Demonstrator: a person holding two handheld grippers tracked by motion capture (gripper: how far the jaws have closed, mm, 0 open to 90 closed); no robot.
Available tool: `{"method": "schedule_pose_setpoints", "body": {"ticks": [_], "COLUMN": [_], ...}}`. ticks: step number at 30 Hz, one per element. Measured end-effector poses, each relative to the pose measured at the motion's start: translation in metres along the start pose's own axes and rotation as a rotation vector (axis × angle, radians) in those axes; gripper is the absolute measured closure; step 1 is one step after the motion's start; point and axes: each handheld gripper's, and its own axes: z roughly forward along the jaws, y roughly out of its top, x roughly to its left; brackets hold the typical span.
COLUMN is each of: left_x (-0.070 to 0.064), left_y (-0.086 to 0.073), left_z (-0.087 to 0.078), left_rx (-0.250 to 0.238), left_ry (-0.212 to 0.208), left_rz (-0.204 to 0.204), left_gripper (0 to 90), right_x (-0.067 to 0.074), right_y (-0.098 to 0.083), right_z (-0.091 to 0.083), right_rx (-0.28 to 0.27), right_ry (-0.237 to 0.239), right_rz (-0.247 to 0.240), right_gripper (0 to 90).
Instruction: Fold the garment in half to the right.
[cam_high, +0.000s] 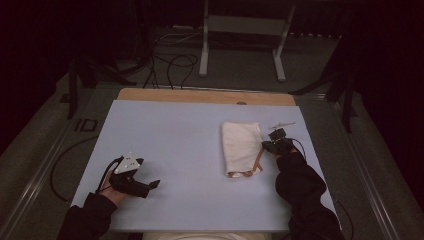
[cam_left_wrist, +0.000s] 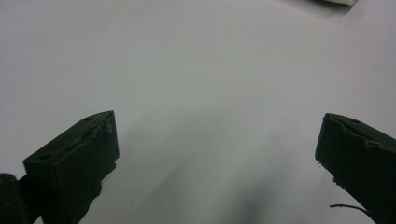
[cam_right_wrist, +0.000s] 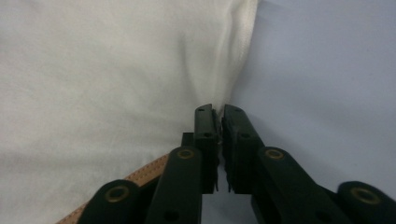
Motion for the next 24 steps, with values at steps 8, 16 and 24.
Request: {"method": "schedule_pose_setpoints", "body": {"ticks": [8, 16, 24], "left_x": [0.0, 0.001, 0.003], "left_y": [0.001, 0.001, 0.001], "left_z": [-0.001, -0.002, -0.004], "left_rx": [-0.006, -0.009, -0.014], "left_ry": [0.005, 0.006, 0.01], "left_rz": [-0.002, -0.001, -0.009], "left_gripper": [0.1, 0.0, 0.1], "right_x": [-0.004, -0.003, 0.002], "right_y": [-0.001, 0.005, 0.019], "right_z": [-0.001, -0.01, -0.018], "right_rx": [-0.001, -0.04, -0.077], "right_ry": [-0.005, -0.001, 0.043], "right_rz": [0.015, 0.013, 0.013], "right_gripper": [67.2, 45.4, 13.7]}}
